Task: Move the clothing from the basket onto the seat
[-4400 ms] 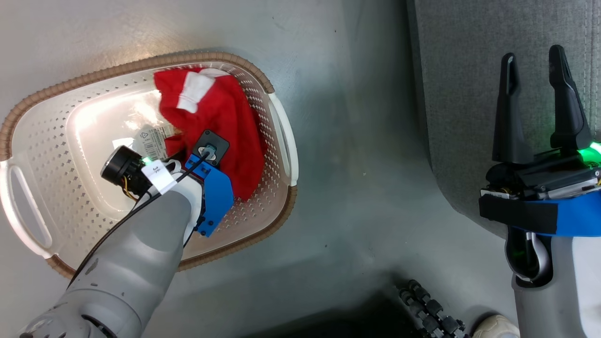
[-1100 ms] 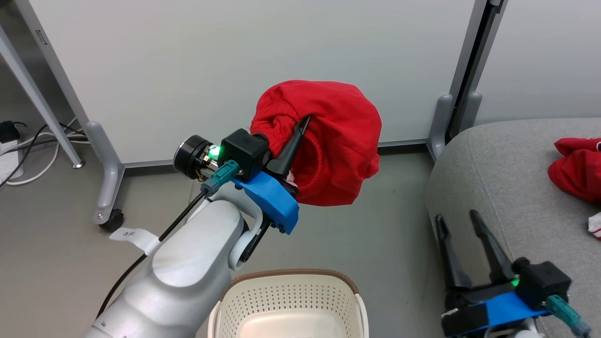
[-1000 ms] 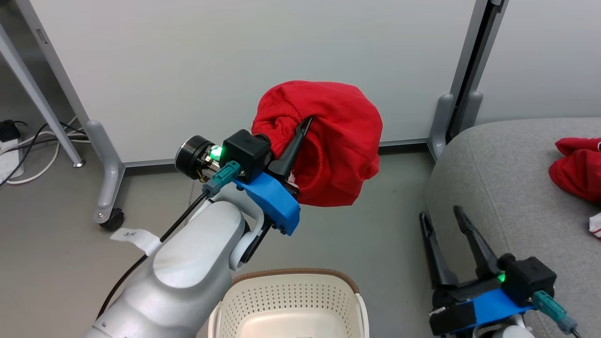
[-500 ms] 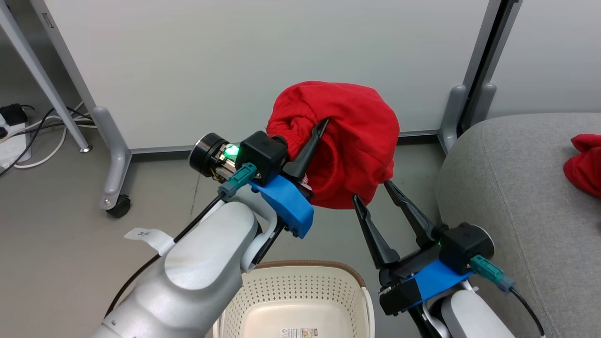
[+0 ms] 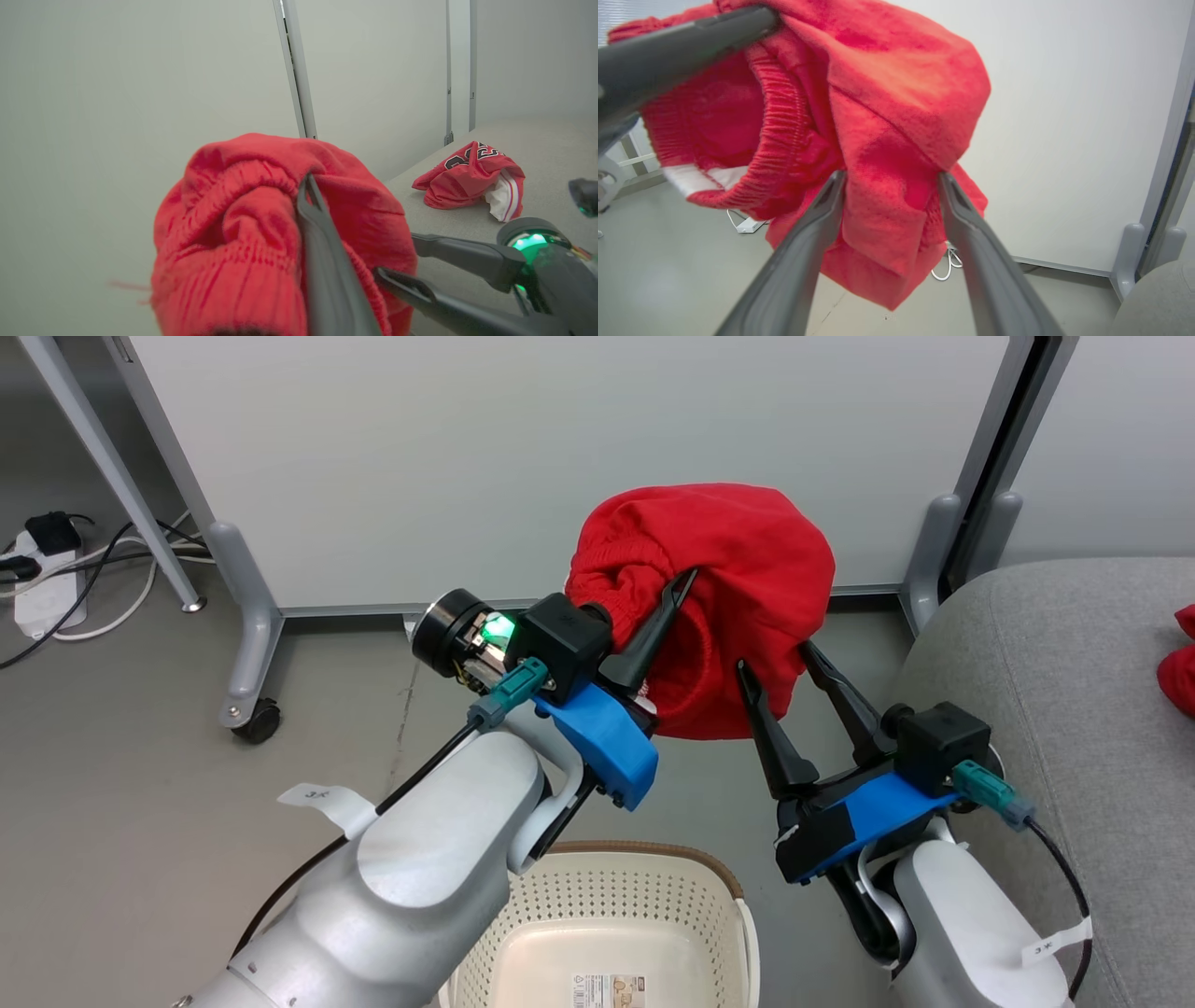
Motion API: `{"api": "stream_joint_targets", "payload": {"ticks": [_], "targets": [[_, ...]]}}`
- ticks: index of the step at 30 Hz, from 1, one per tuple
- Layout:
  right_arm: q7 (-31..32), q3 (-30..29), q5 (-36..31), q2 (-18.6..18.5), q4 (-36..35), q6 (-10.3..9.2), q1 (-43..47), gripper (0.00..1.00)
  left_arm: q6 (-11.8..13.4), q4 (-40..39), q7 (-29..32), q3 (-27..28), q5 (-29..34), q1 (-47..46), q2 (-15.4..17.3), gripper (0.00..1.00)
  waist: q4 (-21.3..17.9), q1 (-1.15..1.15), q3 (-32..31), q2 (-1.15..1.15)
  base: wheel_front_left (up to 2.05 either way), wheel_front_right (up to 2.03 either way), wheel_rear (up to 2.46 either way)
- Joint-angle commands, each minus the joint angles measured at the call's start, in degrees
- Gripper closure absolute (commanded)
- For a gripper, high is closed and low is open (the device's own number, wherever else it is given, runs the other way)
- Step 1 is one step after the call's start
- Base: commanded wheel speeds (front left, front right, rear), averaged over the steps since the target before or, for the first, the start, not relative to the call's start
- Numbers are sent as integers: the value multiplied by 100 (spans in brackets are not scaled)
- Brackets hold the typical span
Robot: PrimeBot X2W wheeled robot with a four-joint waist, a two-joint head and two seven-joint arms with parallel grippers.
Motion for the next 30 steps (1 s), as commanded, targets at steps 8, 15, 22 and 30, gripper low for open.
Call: {"api": "stream_joint_targets", "payload": {"ticks": [8, 15, 22, 30], "targets": [[2, -49, 236, -4, 335, 3, -430, 0, -32, 18, -57, -70, 12, -138, -90, 100, 19, 0, 79, 0, 0, 0, 0], [3, 96, 432, -4, 374, 3, -660, 100, -55, 51, -91, -130, 1, -165, -107, 100, 13, 0, 108, 0, 0, 0, 0], [3, 100, 404, -4, 385, 3, -642, 100, -65, 121, -108, -145, -37, -157, -109, 100, 6, 0, 93, 0, 0, 0, 0], [2, 112, 365, -4, 347, 3, -590, 100, -68, 170, -119, -173, -55, -120, -106, 100, -7, 0, 51, 0, 0, 0, 0]]}}
